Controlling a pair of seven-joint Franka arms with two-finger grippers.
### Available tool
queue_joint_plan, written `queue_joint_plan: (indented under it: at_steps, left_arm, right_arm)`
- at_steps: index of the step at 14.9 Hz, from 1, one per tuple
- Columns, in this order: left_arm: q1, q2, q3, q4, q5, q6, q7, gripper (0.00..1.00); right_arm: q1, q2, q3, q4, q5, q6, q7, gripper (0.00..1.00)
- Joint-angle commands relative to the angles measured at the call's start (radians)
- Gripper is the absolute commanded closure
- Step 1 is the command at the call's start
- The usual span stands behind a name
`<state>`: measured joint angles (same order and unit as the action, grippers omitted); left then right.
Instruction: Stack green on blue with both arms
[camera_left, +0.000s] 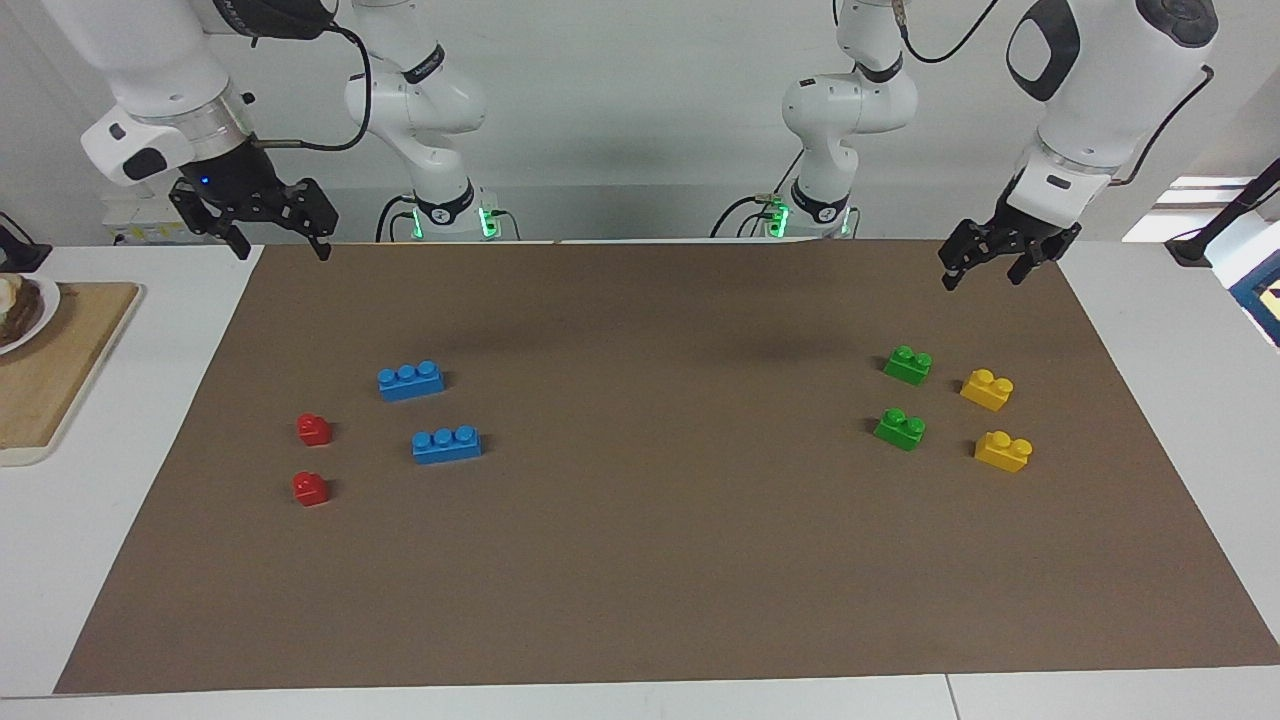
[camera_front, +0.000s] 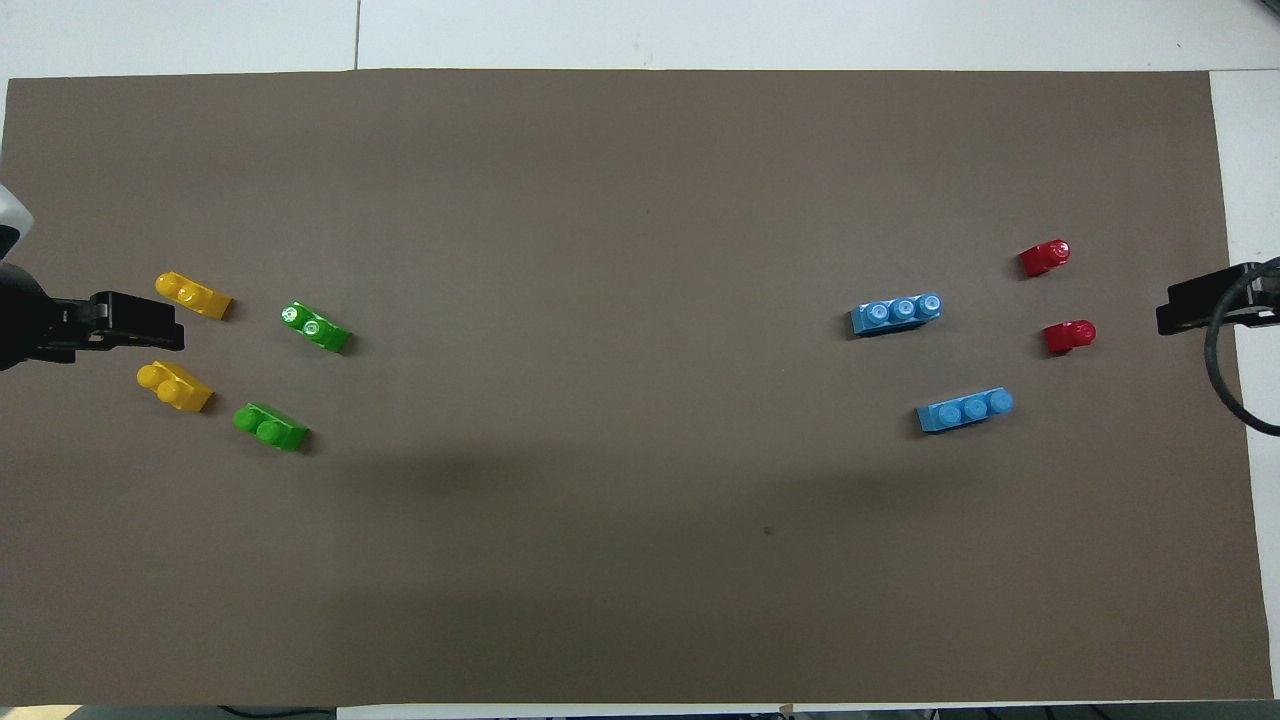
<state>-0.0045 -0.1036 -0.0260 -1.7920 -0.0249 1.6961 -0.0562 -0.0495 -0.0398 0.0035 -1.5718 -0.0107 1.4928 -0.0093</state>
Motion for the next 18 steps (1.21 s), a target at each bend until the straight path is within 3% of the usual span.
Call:
queue_joint_plan:
  at_steps: [1,8,11,13,18]
  left_arm:
    - [0.000,-0.010,0.001,0.006,-0.009,-0.015,0.006,0.00]
    - [0.000,-0.011,0.003,0.003,-0.009,-0.009,0.003,0.00]
    - [0.000,-0.011,0.003,0.003,-0.009,-0.015,-0.001,0.00]
    - [0.000,-0.015,0.003,-0.004,-0.007,-0.010,-0.049,0.00]
    - [-0.006,-0.041,0.000,-0.081,-0.009,0.098,-0.429,0.00]
  right_arm:
    - [-0.009,-0.028,0.006,-0.034,-0.011,0.018,0.025,0.00]
    - [-0.039,-0.025,-0.002,-0.031,0.003,0.032,0.026,0.00]
    - [-0.036,-0.014,0.001,-0.036,0.011,0.067,0.418,0.03]
    - [-0.041,0.007,0.001,-0.040,0.046,0.076,0.567,0.06]
    - [-0.084,0.099,0.000,-0.039,0.248,0.113,1.074,0.11]
